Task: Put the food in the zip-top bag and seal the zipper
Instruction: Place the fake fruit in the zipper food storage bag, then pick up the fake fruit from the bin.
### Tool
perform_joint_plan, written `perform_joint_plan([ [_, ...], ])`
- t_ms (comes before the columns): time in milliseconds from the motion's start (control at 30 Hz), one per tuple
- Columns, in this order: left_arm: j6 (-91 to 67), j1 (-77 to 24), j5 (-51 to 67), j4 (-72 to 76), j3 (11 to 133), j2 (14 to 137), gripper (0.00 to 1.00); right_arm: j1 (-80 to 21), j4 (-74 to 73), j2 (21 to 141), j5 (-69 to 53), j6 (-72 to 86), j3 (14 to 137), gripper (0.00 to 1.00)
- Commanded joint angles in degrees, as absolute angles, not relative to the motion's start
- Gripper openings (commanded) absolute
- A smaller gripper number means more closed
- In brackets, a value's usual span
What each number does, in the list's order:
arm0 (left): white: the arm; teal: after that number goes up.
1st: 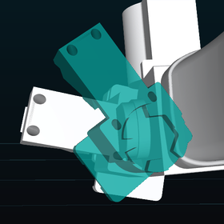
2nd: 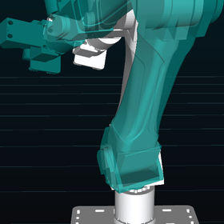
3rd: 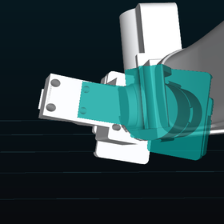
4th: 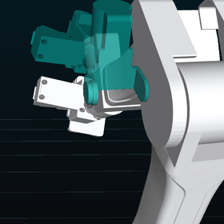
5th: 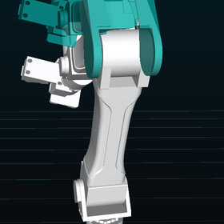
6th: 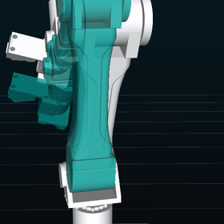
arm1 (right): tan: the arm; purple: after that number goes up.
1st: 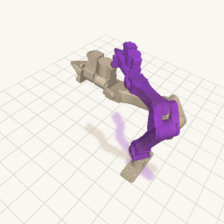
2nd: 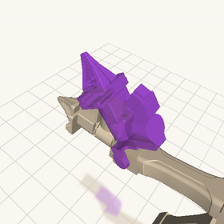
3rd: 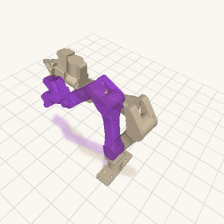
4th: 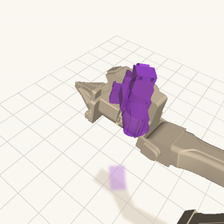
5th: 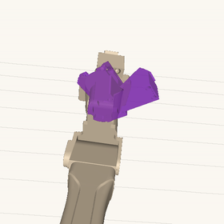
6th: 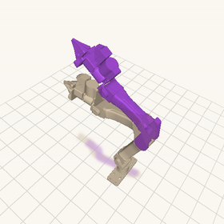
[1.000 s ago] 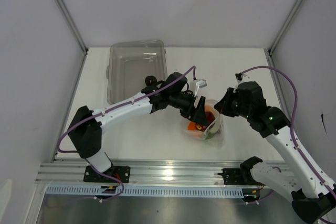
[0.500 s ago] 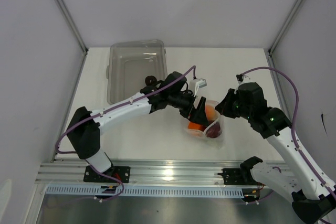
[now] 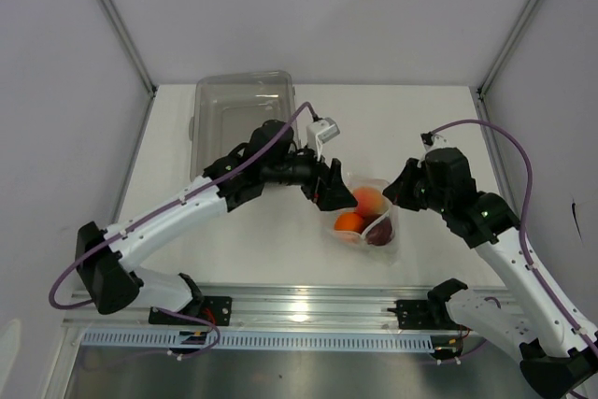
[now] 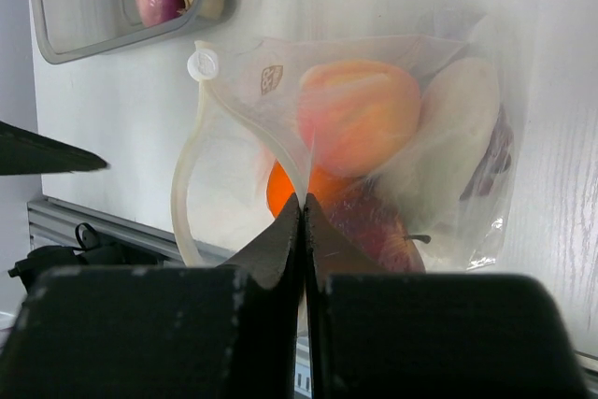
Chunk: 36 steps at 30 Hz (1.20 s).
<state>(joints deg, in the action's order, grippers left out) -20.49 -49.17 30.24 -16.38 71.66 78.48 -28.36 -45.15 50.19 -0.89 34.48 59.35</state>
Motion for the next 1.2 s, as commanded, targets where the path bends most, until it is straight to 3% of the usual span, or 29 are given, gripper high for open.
perform_joint_plan([
  [0, -19.9, -46.8, 26.2, -12.3, 69.8, 74.0, 0.99, -28.1, -43.5, 49.1, -0.7, 34.4, 59.4, 0.00],
  [167, -21.5, -42.8, 21.1, -13.1, 69.2, 71.0, 0.98, -28.1, -43.2, 49.1, -0.6, 34.4, 59.1, 0.00],
  [500, -22.1, -34.2, 22.9, -11.5, 65.0, 64.3, 0.98, -28.1, -42.0, 49.0, -1.3, 32.7, 57.7, 0.00],
  [733, -22.1, -31.5, 15.7, -16.3, 65.5, 62.8, 1.00, -28.1, -42.1, 49.1, -0.7, 32.4, 57.0, 0.00],
  [900, -26.8, -27.5, 3.0, -23.5, 66.9, 64.9, 0.99, -28.1, -42.2, 49.4, -0.5, 32.5, 57.1, 0.00],
  [1167, -31.9, -20.7, -3.9, -35.6, 70.7, 75.4, 1.00, -28.1, -40.8, 49.8, -1.6, 32.7, 56.2, 0.00],
])
